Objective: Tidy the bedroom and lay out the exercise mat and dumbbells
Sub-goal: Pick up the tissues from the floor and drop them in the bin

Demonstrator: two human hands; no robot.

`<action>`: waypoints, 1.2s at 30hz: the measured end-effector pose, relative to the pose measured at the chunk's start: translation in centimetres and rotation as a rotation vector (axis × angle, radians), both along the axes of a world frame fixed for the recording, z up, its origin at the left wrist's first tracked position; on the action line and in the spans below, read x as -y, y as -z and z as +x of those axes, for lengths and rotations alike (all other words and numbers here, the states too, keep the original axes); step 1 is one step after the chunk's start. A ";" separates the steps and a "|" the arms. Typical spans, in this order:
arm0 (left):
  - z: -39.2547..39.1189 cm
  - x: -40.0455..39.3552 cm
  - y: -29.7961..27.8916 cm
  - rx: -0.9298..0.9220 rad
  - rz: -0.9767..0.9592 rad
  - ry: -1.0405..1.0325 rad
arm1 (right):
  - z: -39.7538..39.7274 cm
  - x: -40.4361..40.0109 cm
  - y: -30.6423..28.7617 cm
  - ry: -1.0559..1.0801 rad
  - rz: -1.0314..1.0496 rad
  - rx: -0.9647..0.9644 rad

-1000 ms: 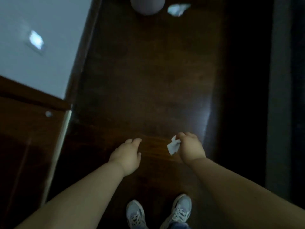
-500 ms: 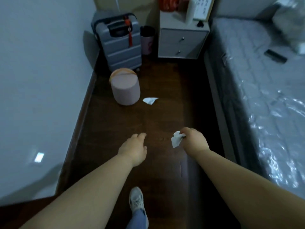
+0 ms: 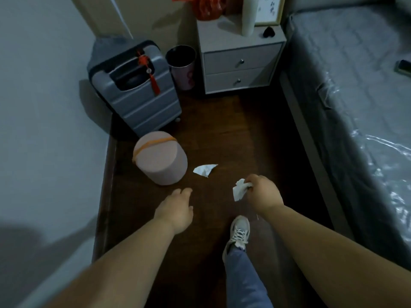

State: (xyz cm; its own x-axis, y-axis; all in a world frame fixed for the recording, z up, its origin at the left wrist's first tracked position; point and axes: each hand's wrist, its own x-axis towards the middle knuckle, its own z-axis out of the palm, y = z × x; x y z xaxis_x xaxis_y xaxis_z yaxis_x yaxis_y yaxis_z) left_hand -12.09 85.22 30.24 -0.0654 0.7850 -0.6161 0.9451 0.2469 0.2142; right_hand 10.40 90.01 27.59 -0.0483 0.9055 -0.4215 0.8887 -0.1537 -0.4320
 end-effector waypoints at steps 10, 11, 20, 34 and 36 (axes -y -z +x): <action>-0.3 -21.5 22.6 0.034 -0.093 0.039 | -3.0 -20.8 21.4 -0.049 -0.135 -0.002; -0.5 -22.6 25.2 0.022 -0.111 0.056 | -3.2 -21.6 23.7 -0.044 -0.143 0.001; -1.0 -29.9 52.8 -0.019 -0.281 0.101 | -3.9 -28.6 49.9 -0.032 -0.165 0.013; -2.8 -35.5 29.2 0.169 -0.006 -0.208 | -6.3 -32.9 28.5 -0.050 -0.159 -0.018; -3.4 -36.6 21.4 0.126 0.026 -0.278 | -6.4 -34.2 20.5 -0.052 -0.123 -0.026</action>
State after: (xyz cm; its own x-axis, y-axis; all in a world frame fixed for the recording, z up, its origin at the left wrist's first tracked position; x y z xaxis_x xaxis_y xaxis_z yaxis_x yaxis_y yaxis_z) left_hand -15.49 121.81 8.87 -0.2046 0.7631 -0.6130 0.8075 0.4855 0.3350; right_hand 4.01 124.25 7.11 -0.1059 0.8430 -0.5273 0.8857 -0.1611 -0.4355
